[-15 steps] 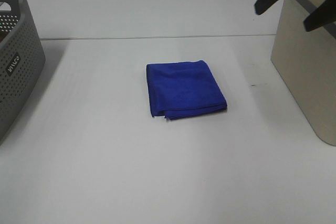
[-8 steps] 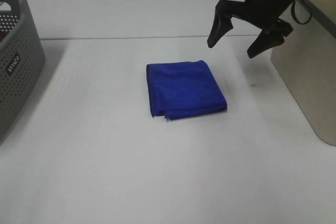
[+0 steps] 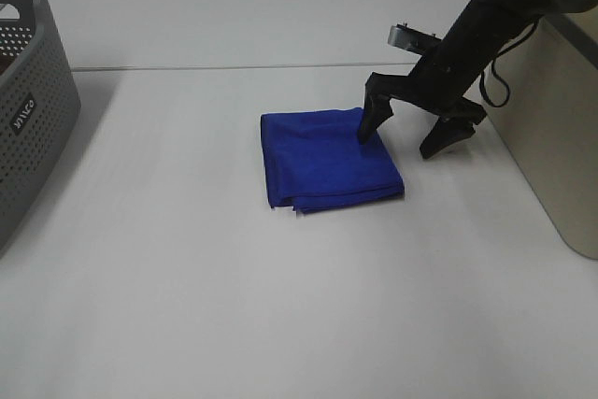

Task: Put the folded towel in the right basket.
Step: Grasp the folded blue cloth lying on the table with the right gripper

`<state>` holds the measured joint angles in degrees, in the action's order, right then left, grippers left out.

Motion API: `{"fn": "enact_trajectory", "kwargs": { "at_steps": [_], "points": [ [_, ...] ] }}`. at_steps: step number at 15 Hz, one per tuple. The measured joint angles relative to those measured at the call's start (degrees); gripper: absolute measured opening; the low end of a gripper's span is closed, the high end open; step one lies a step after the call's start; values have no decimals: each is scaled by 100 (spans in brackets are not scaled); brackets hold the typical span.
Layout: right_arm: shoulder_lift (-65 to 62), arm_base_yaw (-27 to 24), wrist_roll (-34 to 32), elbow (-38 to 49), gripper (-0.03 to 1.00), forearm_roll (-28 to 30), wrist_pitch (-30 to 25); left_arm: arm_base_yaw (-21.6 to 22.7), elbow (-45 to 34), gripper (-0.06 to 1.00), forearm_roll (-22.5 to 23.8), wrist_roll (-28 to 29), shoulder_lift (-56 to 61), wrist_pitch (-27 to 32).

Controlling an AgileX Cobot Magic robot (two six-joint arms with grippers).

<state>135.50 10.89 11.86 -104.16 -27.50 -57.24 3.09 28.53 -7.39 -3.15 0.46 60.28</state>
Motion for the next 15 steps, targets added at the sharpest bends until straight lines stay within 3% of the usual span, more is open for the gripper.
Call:
{"fn": "enact_trajectory", "kwargs": {
  "at_steps": [7,9,12,13,15],
  "points": [
    [286,0,315,-97,95,-498,212,0,0,99,0,0,0,0],
    [401,63,533,-115,86,-951,229,0,0,99,6,0,0,0],
    [567,470,693,-115,61,-1358,453,0,0,99,0,0,0,0],
    [613,556,693,-115,34,-1358,544,0,0,99,0,0,0,0],
    [636,602,693,-115,10,-1352,584,0,0,99,0,0,0,0]
  ]
}}
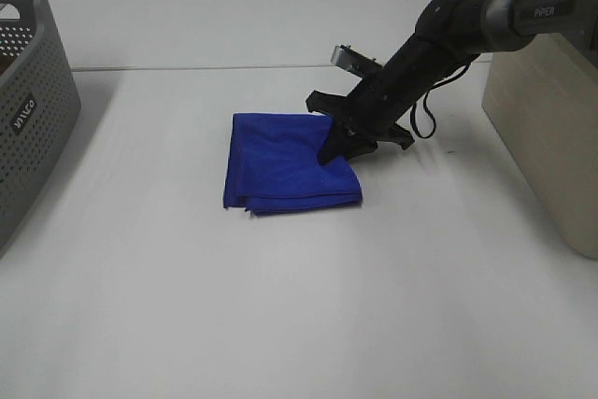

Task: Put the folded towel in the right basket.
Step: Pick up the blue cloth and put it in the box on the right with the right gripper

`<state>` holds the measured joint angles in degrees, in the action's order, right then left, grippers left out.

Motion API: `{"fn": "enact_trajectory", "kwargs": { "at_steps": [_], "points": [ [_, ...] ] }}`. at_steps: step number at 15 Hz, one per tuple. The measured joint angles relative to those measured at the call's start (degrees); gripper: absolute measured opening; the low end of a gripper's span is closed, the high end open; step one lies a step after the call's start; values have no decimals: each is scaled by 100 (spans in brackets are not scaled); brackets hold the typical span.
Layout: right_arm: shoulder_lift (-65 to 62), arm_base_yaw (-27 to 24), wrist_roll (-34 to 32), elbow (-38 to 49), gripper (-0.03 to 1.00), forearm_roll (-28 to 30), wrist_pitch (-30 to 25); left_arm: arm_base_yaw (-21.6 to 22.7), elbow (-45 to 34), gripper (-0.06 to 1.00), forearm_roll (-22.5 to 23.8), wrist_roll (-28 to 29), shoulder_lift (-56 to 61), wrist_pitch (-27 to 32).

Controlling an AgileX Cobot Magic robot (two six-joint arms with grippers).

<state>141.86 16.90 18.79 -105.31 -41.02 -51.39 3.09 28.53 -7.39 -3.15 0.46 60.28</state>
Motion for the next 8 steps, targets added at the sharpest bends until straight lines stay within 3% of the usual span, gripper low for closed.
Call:
{"fn": "enact_trajectory", "kwargs": {
  "at_steps": [3,5,8],
  "points": [
    [-160,0,0,-332,9,223,-590,0,0,99,0,0,0,0],
    [-607,-29,0,-1008,9,292,-1180,0,0,99,0,0,0,0],
    [-1295,-269,-155,-2200,9,424,-1639,0,0,99,11,0,0,0]
  ]
}}
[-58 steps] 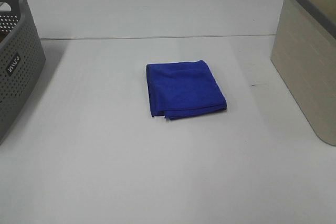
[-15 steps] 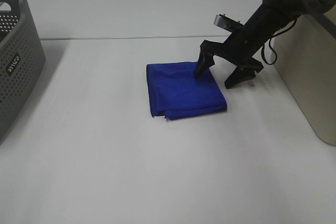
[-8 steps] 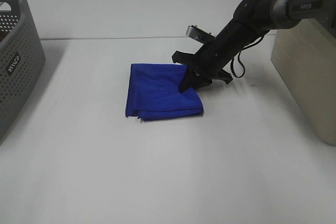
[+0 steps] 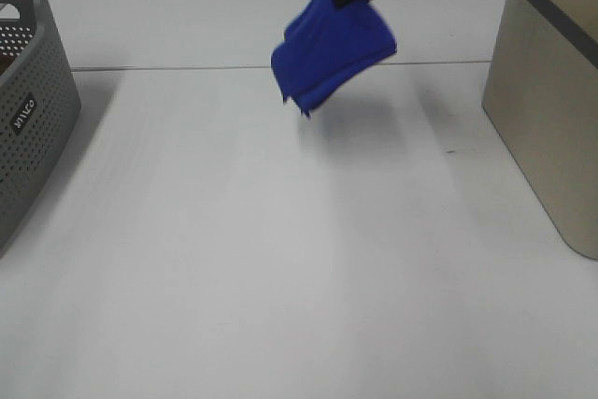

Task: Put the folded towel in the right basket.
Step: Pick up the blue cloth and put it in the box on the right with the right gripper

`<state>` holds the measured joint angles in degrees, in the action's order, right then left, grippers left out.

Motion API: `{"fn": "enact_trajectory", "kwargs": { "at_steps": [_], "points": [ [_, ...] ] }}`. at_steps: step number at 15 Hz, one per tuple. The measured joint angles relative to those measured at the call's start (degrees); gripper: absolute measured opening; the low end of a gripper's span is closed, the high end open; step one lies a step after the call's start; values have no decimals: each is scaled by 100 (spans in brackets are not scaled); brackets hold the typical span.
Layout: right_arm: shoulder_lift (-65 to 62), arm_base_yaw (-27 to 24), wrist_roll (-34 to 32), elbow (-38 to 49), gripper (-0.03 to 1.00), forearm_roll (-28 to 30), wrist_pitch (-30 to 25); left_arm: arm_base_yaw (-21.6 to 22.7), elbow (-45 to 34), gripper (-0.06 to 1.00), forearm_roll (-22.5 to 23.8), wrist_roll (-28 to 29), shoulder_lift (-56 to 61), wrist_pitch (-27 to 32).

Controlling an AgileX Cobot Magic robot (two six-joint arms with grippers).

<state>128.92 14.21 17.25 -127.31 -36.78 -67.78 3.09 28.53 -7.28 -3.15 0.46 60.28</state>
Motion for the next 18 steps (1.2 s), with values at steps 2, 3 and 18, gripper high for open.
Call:
{"fn": "enact_trajectory", "kwargs": {
  "at_steps": [2,3,18],
  "points": [
    [-561,-527,-327,-705,9,504,-103,0,0,99,17,0,0,0],
    [-842,-882,-458,-802,9,831,-115,0,0,99,23,0,0,0],
    [-1547,-3403,-808,1805,94,2045,-109,0,0,99,246,0,0,0]
  ]
}}
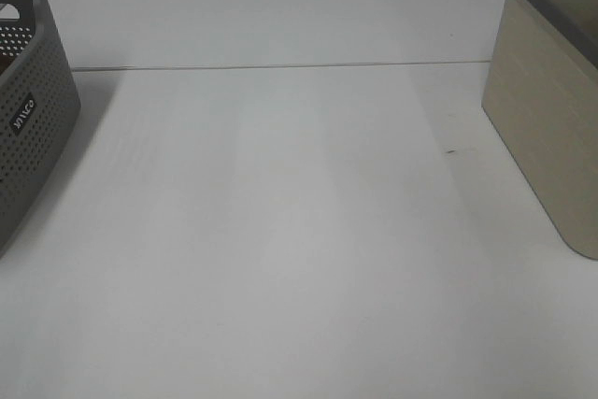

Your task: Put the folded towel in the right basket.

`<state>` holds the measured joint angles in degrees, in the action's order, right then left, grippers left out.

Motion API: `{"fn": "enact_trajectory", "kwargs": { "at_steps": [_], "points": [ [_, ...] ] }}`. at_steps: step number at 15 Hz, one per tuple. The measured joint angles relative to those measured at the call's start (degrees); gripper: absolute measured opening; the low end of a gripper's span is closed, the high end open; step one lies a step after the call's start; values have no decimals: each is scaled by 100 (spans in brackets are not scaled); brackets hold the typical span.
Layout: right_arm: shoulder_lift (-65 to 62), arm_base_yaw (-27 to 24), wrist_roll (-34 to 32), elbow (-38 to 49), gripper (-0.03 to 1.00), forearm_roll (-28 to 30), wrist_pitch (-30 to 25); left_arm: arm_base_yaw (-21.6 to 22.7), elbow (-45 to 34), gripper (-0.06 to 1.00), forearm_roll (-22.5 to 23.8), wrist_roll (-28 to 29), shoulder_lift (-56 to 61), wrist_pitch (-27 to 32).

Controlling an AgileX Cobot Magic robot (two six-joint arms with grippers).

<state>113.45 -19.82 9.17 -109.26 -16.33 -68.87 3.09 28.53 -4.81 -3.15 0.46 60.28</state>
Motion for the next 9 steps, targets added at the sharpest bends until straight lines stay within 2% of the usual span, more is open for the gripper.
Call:
{"fn": "enact_trajectory", "kwargs": {
  "at_steps": [2,4,7,9],
  "points": [
    [-103,17,23,0,97,-29,23,0,0,99,0,0,0,0],
    [-298,332,-29,-189,98,23,-23,0,0,99,0,0,0,0],
    [-688,1576,-579,-596,98,619,-29,0,0,99,6,0,0,0],
    [-968,1988,-917,-602,98,934,-40,0,0,99,17,0,0,0]
  ]
}}
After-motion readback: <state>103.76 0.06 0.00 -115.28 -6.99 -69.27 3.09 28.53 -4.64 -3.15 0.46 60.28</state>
